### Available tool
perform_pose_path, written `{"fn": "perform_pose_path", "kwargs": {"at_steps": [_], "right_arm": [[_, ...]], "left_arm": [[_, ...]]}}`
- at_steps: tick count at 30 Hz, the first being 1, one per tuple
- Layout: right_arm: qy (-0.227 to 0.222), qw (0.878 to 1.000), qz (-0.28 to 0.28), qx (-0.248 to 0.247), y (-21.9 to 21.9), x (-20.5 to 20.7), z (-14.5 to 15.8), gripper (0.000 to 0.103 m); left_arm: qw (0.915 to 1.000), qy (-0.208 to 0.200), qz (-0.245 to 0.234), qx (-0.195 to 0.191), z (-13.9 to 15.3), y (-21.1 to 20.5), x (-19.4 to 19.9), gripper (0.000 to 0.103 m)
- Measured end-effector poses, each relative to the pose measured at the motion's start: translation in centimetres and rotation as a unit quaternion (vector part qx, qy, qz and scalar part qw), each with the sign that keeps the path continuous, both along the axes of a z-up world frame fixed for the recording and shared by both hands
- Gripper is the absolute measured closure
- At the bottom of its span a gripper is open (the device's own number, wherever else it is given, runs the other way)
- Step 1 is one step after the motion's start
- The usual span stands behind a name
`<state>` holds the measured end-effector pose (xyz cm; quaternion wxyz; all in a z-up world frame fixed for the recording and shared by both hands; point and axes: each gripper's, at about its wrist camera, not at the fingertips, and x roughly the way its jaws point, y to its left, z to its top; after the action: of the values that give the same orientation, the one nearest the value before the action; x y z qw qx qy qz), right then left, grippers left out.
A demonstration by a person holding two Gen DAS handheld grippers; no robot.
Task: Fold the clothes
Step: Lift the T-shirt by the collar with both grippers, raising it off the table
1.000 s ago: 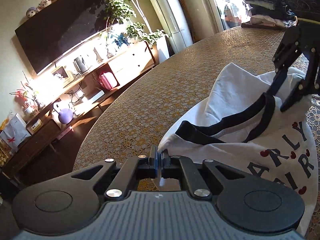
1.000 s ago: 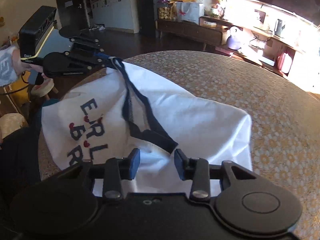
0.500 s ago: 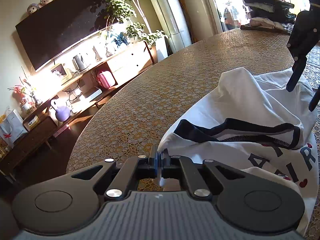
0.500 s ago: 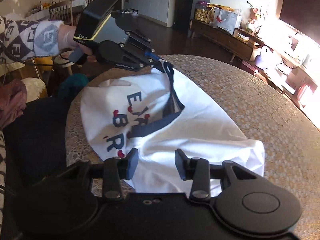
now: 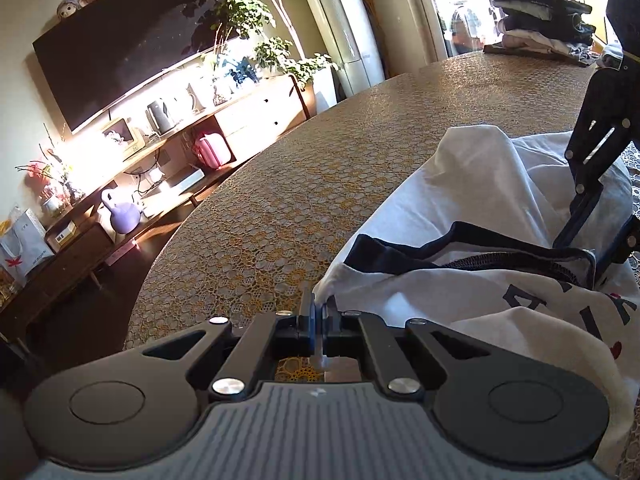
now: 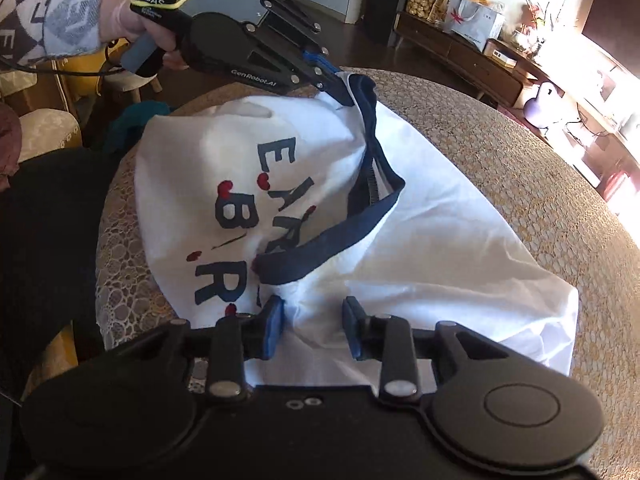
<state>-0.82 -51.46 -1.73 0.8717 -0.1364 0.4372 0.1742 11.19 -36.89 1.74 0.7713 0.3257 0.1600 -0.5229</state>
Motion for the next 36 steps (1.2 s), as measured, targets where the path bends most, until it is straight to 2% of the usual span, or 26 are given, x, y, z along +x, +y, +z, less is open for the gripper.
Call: {"fn": "perform_pose_path", "kwargs": {"at_steps": [4, 10, 13, 17, 21, 27, 29, 33, 36], "right_arm": [[-0.03, 0.999, -0.034, -0.027, 0.0, -0.9, 1.3, 0.0], [-0.092, 0.985, -0.136, -0.05, -3.4, -2.6, 7.1, 0.0], [-0.104, 0.975, -0.192, -0.046, -5.3, -3.1, 9.4, 0.0], [-0.119, 0.956, -0.265, -0.039, -7.7, -3.7, 12.6, 0.0], [-0.163, 0.938, -0.306, -0.027, -8.2, -5.8, 15.7, 0.0], [-0.241, 0.923, -0.294, -0.054, -6.4, -9.4, 22.3, 0.0], [-0.27, 0.918, -0.286, -0.047, -5.8, -10.4, 25.0, 0.0], [-0.318, 0.911, -0.259, -0.04, -4.5, -12.5, 29.4, 0.0], [-0.351, 0.905, -0.238, -0.037, -3.6, -14.0, 32.5, 0.0]], "left_arm": [[0.9998, -0.013, 0.007, -0.011, 0.7, 0.1, -0.5, 0.101], [0.9971, -0.058, 0.016, -0.046, 5.0, 0.2, -2.2, 0.101], [0.9965, -0.066, 0.018, -0.047, 7.1, -0.4, -3.3, 0.101], [0.9977, -0.054, 0.028, -0.03, 8.3, -1.6, -4.9, 0.101], [0.9925, -0.106, 0.035, -0.049, 11.0, -1.7, -7.9, 0.101], [0.9743, -0.189, 0.06, -0.107, 18.2, -1.1, -10.9, 0.101], [0.9648, -0.218, 0.073, -0.127, 20.9, -1.0, -11.7, 0.101], [0.9496, -0.244, 0.093, -0.173, 25.7, 0.5, -12.8, 0.101], [0.9341, -0.281, 0.095, -0.199, 28.6, 1.6, -14.1, 0.101]]}}
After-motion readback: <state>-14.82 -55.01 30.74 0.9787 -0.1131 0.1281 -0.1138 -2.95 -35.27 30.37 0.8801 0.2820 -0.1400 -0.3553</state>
